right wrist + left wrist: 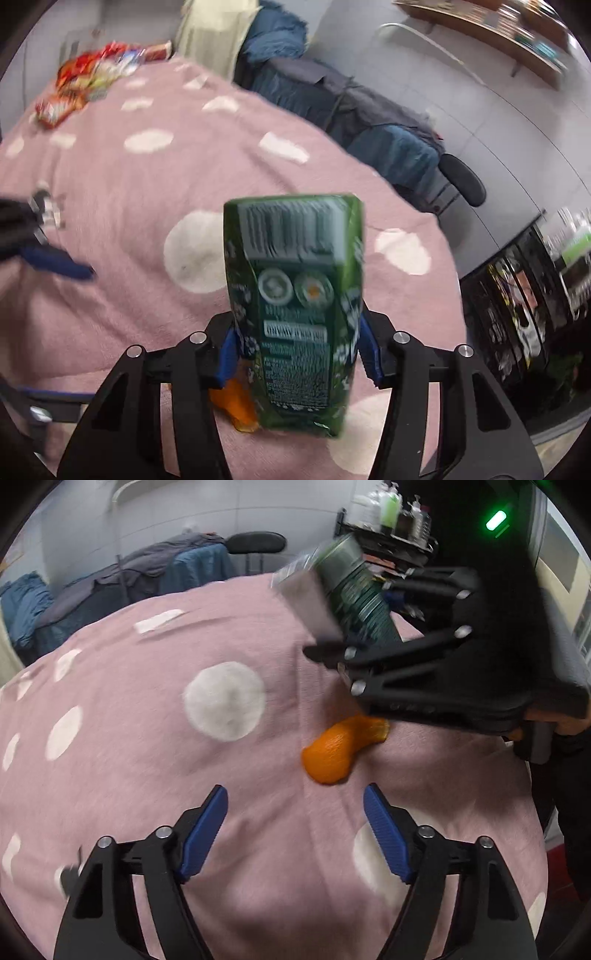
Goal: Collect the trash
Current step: 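Grasp the green juice carton with the right tool while the left tool grasps the orange peel, then carry the green carton over the bin and open the right tool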
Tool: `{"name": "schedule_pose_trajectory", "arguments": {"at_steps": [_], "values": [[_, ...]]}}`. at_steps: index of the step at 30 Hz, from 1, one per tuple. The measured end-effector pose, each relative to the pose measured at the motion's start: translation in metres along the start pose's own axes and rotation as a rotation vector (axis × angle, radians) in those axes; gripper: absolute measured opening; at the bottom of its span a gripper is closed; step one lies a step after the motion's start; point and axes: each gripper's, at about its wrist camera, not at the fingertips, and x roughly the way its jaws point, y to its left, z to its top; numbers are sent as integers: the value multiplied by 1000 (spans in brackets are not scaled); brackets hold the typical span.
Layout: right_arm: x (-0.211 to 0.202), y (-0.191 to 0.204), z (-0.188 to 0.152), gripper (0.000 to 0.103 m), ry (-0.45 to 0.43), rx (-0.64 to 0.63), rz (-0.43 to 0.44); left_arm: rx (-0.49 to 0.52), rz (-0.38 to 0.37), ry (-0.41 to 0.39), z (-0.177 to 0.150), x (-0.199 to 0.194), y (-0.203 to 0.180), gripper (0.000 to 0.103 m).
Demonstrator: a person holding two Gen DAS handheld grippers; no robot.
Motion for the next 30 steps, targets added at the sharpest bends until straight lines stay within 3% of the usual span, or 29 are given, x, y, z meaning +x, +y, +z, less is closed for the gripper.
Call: {"name": "schedule_pose_trajectory", "arguments": {"at_steps": [5, 9, 11, 13, 18, 24, 30], "values": [[-34, -30, -7, 50, -69, 163, -50, 124, -8, 96, 27, 36, -25, 71], [-51, -45, -19, 50, -96, 222, -101, 112, -42, 162, 36, 60, -25, 46], [-61, -57, -29, 50, -110, 274, -86, 99, -57, 166, 36, 62, -22, 43], [-68, -67, -37, 50, -120, 309, -98, 83, -63, 155, 33, 58, -19, 33], [-83, -78, -54, 50, -137, 386, -89, 11, -69, 100, 20, 38, -7, 22], [-106, -76, -76, 50, -161, 443, -82, -86, -72, -7, 0, -3, 4, 21], [-129, -72, -99, 50, -179, 481, -75, -150, -80, -109, -6, -34, -9, 21]]}}
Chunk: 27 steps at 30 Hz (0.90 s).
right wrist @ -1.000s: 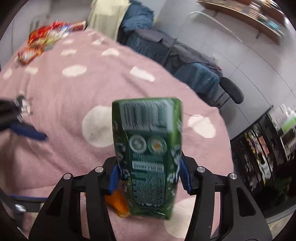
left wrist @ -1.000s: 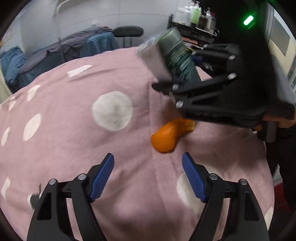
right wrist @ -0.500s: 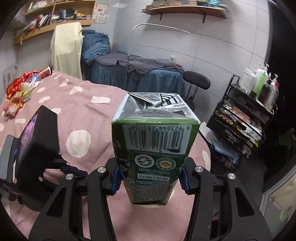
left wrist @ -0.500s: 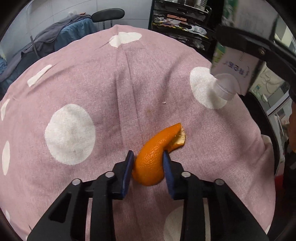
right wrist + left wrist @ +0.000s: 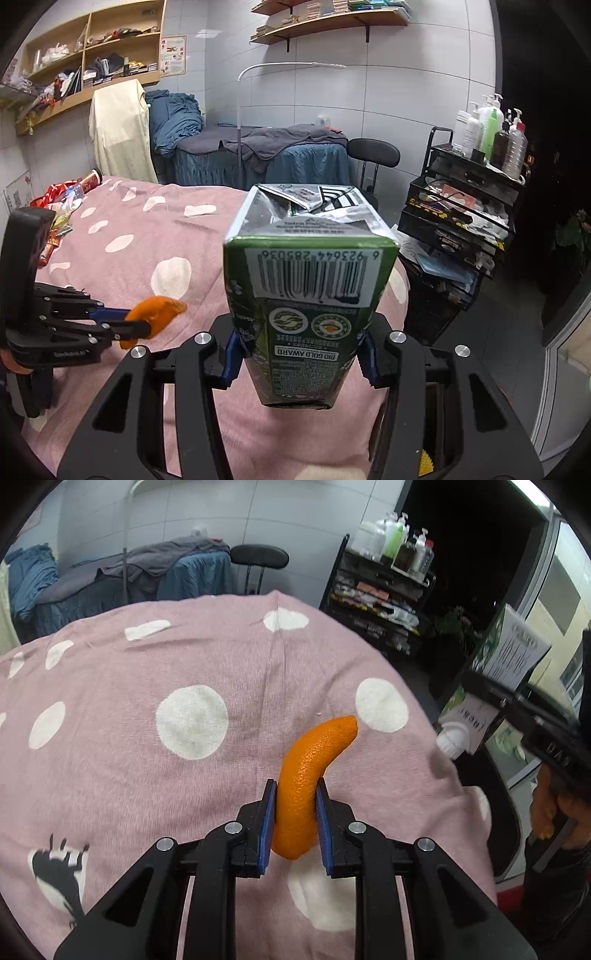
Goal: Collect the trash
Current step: 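Carry the green carton over the bin and open the right tool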
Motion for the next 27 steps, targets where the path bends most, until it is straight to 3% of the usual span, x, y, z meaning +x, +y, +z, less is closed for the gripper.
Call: {"name": "schedule_pose_trajectory", "arguments": {"at_steps": [7, 27], "values": [[-34, -8, -25, 50, -14, 37, -14, -40, -30, -86, -8, -23, -26, 21], [-99, -80, -104, 50, 15, 227, -136, -23, -165, -127, -30, -36, -99, 21]]}}
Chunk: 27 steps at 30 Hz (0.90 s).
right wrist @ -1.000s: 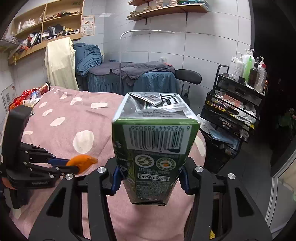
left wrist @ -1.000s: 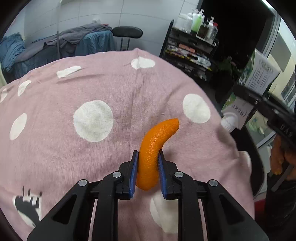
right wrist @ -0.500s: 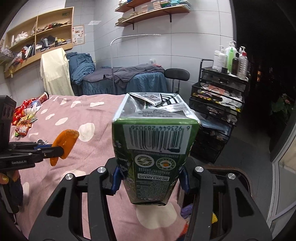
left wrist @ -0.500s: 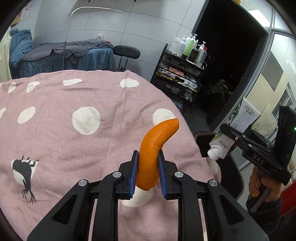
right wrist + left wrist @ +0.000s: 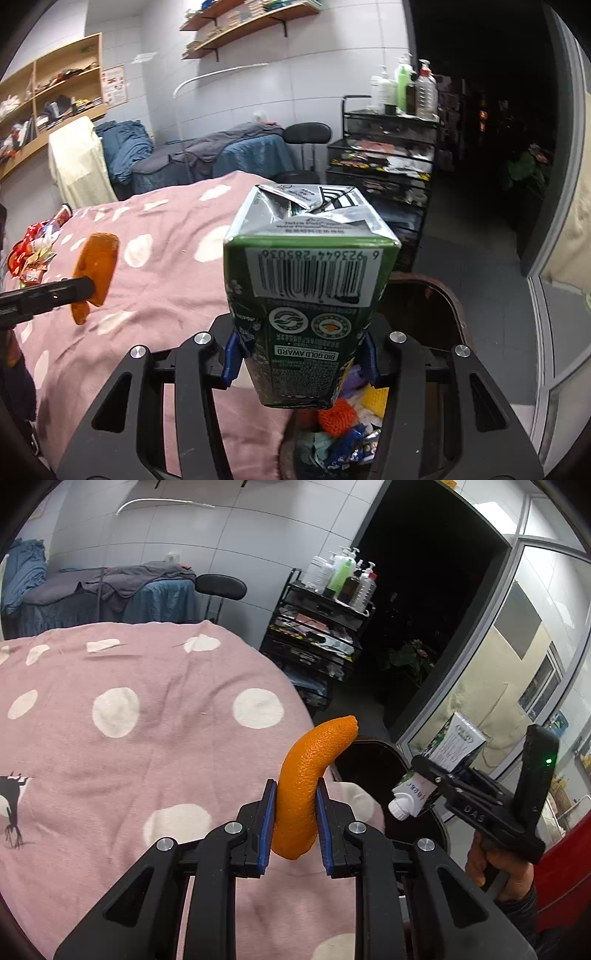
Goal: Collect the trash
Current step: 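Carry the green carton over the bin and open the right tool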
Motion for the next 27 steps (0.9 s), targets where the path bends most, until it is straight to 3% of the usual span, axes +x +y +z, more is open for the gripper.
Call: {"name": "schedule_pose_trajectory", "arguments": {"at_steps": [9, 16, 27], "values": [[23, -46, -30, 50, 118, 92, -130, 37, -55, 23, -8, 12, -31, 21], [59, -69, -59, 50, 265, 129, -170, 63, -73, 38, -11, 19, -45, 21], [99, -71, -84, 51, 373, 127, -197, 80, -82, 58, -14, 28, -55, 21]]}}
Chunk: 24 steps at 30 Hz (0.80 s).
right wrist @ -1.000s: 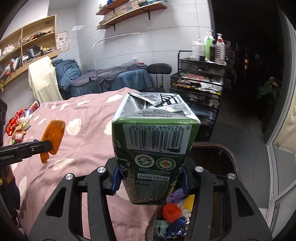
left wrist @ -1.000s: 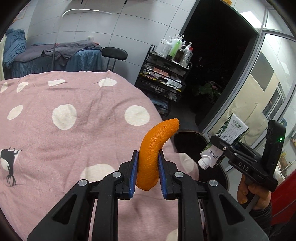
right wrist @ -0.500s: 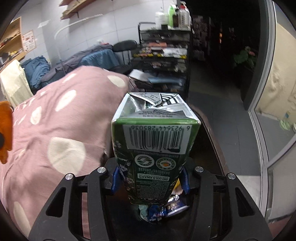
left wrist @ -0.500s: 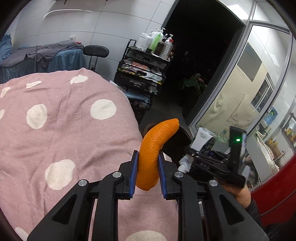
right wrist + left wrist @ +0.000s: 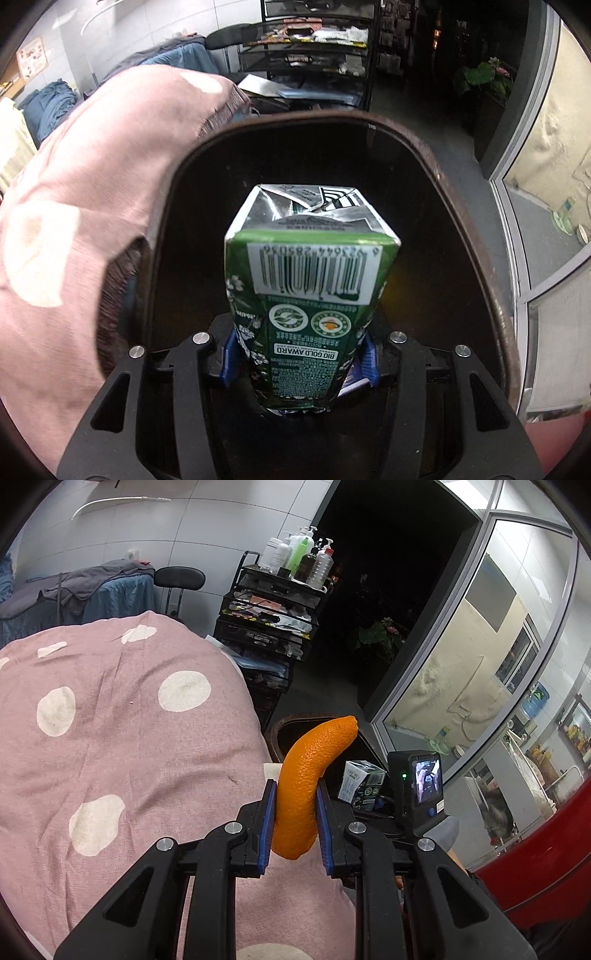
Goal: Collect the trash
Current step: 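Carry the green carton over the bin and open the right tool, then lower the orange peel into the bin and open the left tool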
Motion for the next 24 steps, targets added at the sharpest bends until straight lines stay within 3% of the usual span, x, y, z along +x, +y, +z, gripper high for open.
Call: {"name": "schedule_pose_trajectory", "arguments": {"at_steps": [1, 4, 15, 24], "values": [[1, 0, -1, 52, 1, 1, 2, 3, 0, 3, 0, 1, -1, 21], [-4, -1, -2, 69, -19, 6, -16, 5, -5, 11, -2, 4, -2, 21], [-63, -18, -9, 73, -207, 114, -3, 51, -48, 32, 1, 16, -23, 21], [-120, -57, -6, 81, -398, 292, -123, 68, -106, 97, 4, 47, -45, 21]]}}
